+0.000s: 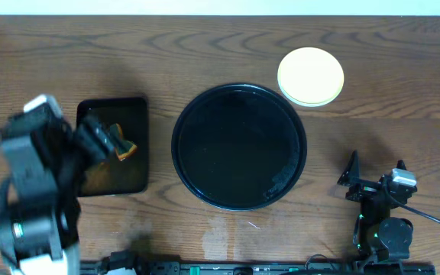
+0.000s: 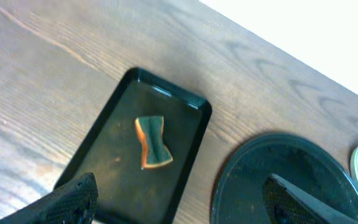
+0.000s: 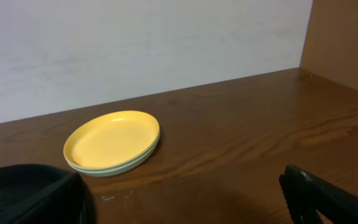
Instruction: Clean dirty plates on tray and stack at the side
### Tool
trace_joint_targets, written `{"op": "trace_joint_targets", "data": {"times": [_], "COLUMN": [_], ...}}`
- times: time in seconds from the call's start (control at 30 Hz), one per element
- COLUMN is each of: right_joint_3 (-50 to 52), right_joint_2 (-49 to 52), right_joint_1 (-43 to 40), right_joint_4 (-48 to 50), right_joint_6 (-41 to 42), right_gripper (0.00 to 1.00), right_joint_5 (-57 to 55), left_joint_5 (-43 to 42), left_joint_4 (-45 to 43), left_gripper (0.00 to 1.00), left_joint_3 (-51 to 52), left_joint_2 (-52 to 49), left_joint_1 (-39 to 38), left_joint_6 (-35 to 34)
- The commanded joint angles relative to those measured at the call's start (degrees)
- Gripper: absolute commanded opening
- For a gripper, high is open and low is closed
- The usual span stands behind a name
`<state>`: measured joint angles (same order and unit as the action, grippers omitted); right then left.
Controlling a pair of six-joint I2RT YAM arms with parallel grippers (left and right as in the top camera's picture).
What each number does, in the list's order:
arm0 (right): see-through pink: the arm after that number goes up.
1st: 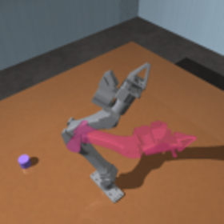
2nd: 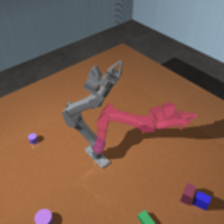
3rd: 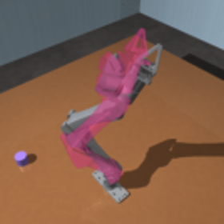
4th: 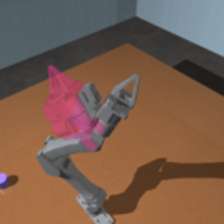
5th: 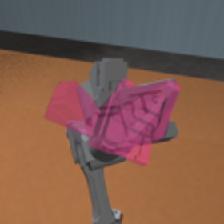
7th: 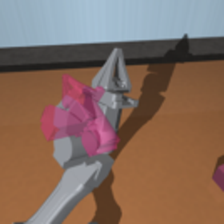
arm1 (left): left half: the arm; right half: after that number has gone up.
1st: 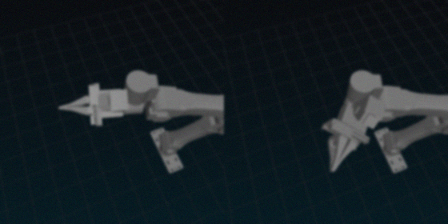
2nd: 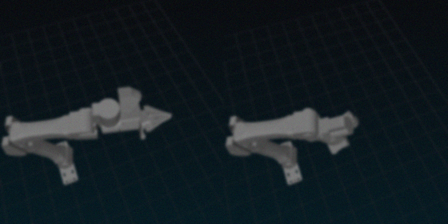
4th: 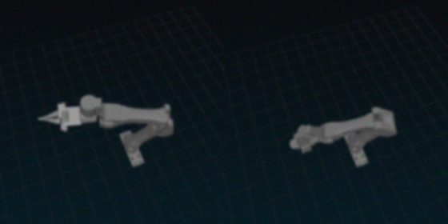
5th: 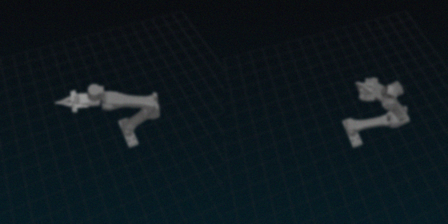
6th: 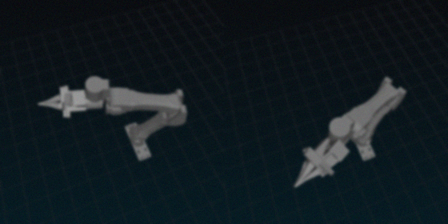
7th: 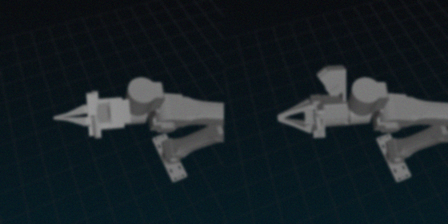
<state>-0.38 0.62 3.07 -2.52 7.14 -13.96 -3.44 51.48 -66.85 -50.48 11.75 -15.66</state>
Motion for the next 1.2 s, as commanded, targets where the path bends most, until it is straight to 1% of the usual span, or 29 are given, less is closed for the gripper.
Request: {"op": "trace_joint_targets", "data": {"times": [0.0, 0.2, 0.37, 0.6, 0.77, 0.83, 0.93, 1.1, 1.17], "right_joint_3": [0.07, 0.07, 0.07, 0.07, 0.07, 0.07, 0.07, 0.07, 0.07], "right_joint_2": [-0.35, -0.33, -0.33, -0.33, -0.33, -0.35, -0.35, -0.33, -0.33], "right_joint_1": [-0.26, -0.26, -0.26, -0.26, -0.26, -0.26, -0.26, -0.26, -0.24], "right_joint_4": [-0.26, -0.26, -0.26, -0.26, -0.26, -0.26, -0.26, -0.26, -0.26], "right_joint_6": [-0.57, -0.57, -0.57, -0.57, -0.57, -0.57, -0.55, -0.57, -0.57], "right_gripper": [0.99, 0.99, 0.99, 0.99, 0.99, 0.99, 0.99, 0.99, 0.99], "right_joint_5": [-0.61, -0.59, -0.61, -0.61, -0.59, -0.61, -0.61, -0.61, -0.61], "left_joint_5": [1.09, 1.09, 1.07, 1.07, 1.07, 1.09, 1.09, 1.11, 1.11], "left_joint_4": [-3.54, -17.38, -26.1, -32.61, -34.58, -35.6, -38.42, -44.24, -46.53], "left_gripper": [0.86, 0.86, 0.86, 0.86, 0.86, 0.86, 0.86, 0.86, 0.86], "left_joint_3": [7.39, 24.06, 36.37, 48.48, 53.42, 55.36, 57.27, 61.18, 62.55], "left_joint_2": [4.2, 15.98, 26.32, 40.92, 48.24, 50.45, 50.31, 50.38, 50.38], "left_joint_1": [0.02, -1.7, -2.25, -2.58, -2.58, -2.62, -2.93, -5.29, -5.86], "left_joint_6": [3.8, 11.91, 12.46, 13.75, 15.23, 15.91, 16.41, 21.05, 21.46]}}
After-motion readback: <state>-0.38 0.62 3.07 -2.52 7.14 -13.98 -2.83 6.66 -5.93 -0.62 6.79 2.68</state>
